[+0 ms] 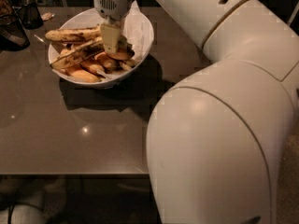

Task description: Pick banana from white bowl

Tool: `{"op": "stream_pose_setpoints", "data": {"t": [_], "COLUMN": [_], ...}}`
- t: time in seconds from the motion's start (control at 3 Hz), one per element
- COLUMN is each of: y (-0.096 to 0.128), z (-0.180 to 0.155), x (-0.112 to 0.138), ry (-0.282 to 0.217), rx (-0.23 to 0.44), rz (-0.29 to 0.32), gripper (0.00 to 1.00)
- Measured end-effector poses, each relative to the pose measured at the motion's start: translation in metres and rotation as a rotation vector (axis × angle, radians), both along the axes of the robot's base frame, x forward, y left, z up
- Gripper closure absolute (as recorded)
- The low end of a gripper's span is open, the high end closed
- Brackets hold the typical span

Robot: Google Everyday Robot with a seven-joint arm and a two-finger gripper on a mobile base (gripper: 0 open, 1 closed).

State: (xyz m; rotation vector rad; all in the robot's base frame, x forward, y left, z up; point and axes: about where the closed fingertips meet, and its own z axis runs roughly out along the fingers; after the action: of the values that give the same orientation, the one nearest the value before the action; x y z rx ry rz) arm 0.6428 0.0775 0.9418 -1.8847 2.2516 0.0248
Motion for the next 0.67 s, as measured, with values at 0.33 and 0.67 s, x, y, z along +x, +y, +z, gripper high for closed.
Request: {"op": "stream_pose_setpoints", "data": {"t": [0.33,0.67], "y": [0.0,0.0], "z": [0.0,0.0], "x": [0.0,0.0], "ry": [0.0,0.0], "rx": [0.0,0.0], "rz": [0.0,0.0], "gripper": [0.88,1.0]}}
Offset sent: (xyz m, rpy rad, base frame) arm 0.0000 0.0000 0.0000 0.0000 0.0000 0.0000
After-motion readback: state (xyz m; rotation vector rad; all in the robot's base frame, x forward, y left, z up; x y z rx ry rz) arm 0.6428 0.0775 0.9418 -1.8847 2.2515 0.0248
